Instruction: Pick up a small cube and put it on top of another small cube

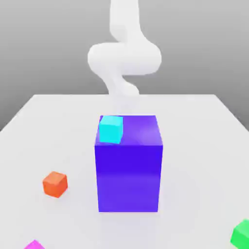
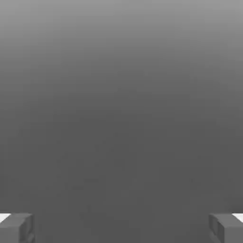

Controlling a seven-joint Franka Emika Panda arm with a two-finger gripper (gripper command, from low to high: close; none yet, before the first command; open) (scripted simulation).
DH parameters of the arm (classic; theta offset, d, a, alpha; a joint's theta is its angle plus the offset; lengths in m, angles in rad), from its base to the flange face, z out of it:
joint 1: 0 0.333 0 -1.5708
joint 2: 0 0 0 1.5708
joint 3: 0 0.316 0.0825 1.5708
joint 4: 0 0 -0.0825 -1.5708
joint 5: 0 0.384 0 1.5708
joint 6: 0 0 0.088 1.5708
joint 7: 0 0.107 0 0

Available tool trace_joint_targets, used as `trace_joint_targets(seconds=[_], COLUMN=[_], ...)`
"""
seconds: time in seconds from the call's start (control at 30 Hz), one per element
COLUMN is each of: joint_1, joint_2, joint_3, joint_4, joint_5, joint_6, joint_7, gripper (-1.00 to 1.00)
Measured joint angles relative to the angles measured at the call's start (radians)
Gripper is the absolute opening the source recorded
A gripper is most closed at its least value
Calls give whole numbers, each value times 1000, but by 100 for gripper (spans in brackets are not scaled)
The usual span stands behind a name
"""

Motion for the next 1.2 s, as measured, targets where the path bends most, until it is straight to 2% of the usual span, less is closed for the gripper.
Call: trace_joint_targets(seconds=[0.57,1.03,1.17,1.2], joint_1=[-111,-204,-225,-228], joint_2=[622,1133,1278,1299], joint_3=[-70,-112,-95,-91], joint_4=[78,144,174,179], joint_5=[15,95,121,125], joint_6=[144,263,358,374], joint_7=[139,204,192,190], gripper=[0,0,0,-100])
